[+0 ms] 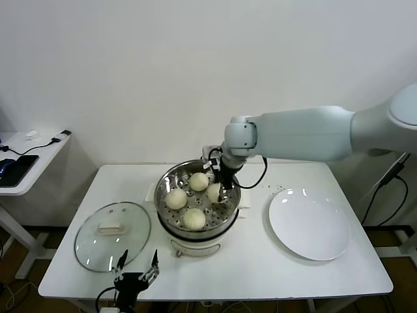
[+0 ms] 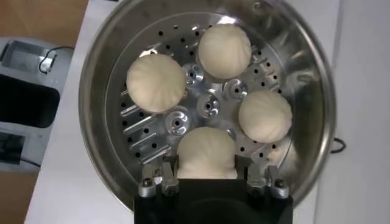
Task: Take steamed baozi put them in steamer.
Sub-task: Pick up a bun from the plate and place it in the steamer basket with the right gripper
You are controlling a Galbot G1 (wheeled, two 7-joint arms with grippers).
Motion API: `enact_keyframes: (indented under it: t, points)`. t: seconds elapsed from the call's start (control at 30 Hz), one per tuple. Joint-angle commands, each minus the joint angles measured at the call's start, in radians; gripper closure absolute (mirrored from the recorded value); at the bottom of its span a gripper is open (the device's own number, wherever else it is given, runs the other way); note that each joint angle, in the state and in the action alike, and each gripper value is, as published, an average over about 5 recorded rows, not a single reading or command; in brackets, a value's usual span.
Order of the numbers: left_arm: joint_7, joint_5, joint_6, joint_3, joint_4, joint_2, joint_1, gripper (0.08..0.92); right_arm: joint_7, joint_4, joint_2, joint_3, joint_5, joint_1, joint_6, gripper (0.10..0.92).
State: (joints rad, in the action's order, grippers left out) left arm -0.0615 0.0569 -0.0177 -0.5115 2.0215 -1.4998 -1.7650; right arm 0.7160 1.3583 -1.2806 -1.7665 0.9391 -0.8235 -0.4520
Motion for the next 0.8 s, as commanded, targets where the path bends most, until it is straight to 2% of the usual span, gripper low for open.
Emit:
enact_keyframes:
  t: [0.03,0.3,0.4,0.57,0.8]
  points:
    - [-0.001,0.005,0.000,-0.001,-0.007,0.001,0.005,0.177,-0.038,-0.024,-0.023,0.018,-0.062,0.086,-0.029,0.406]
    - [0.000,0.017,0.001,-0.014,-0.003,0.013,0.006,0.177,-0.033,-0.024,-0.014,0.027,-0.069,0.103,-0.028,0.383]
    - [0.000,0.020,0.000,-0.017,-0.001,0.015,0.007,0.177,-0.027,-0.019,-0.009,0.032,-0.070,0.101,-0.019,0.346]
    - [0.000,0.020,-0.001,-0.017,0.004,0.016,0.004,0.177,0.009,-0.020,0.021,0.083,-0.057,0.083,0.030,0.234]
    - [-0.003,0.033,0.018,-0.026,0.013,0.019,0.001,0.177,-0.020,0.001,0.155,0.262,0.068,0.055,0.052,0.203]
